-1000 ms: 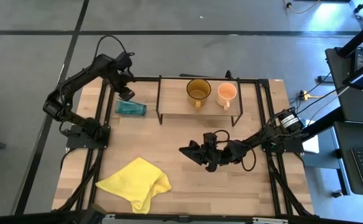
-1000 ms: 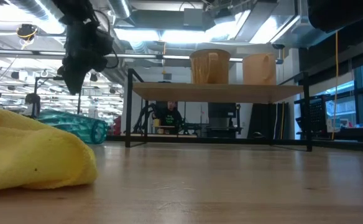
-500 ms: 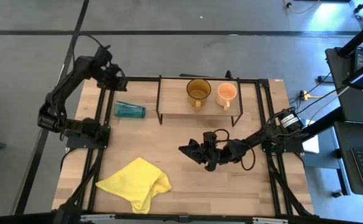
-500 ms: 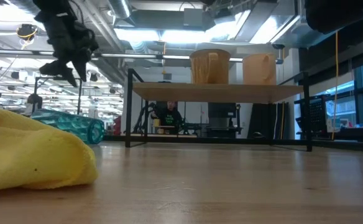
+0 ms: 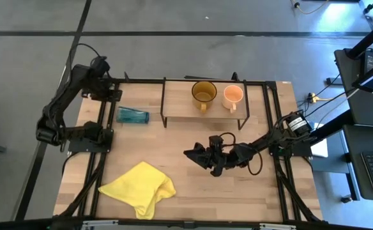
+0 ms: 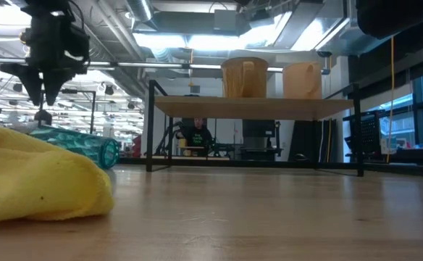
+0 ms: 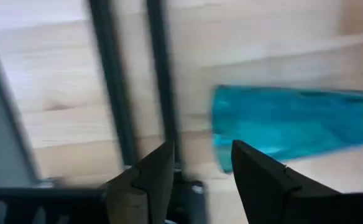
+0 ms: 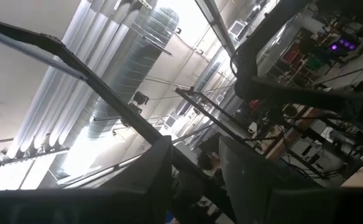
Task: Stack small to large cups/mugs on shelf
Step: Put the blue glass on the shelf
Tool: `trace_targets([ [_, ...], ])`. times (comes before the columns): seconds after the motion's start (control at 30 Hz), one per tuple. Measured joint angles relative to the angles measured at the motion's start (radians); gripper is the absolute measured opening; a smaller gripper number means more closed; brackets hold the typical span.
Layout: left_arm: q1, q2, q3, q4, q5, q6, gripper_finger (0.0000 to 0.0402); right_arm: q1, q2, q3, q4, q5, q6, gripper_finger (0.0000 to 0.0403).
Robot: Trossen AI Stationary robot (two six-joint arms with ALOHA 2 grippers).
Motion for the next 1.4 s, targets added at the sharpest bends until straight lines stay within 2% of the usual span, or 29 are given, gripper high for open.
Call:
trace_targets([
  [0.1, 0.011, -0.014, 0.0, -0.037, 0.096, -0.001, 0.0154, -0.001, 0.0, 0.0, 0.001, -0.022, 0.0, 0.0136],
  [0.27, 0.011, -0.022, -0.029, -0.074, 0.114, -0.02, 0.0154, -0.001, 0.0, 0.0, 0.011, -0.023, 0.0, 0.0136],
  [0.67, 0.004, -0.049, -0.245, 0.08, 0.205, -0.027, 0.0154, 0.011, 0.0, 0.043, 0.018, -0.023, -0.028, 0.0136],
  [1.1, 0.005, -0.053, -0.318, 0.271, 0.298, -0.006, 0.0154, 0.009, 0.0, 0.068, -0.008, 0.01, -0.028, 0.0136],
  [1.4, 0.004, -0.046, -0.38, 0.297, 0.337, 0.0, 0.0154, 0.003, 0.0, 0.068, -0.008, 0.017, -0.026, 0.0136],
])
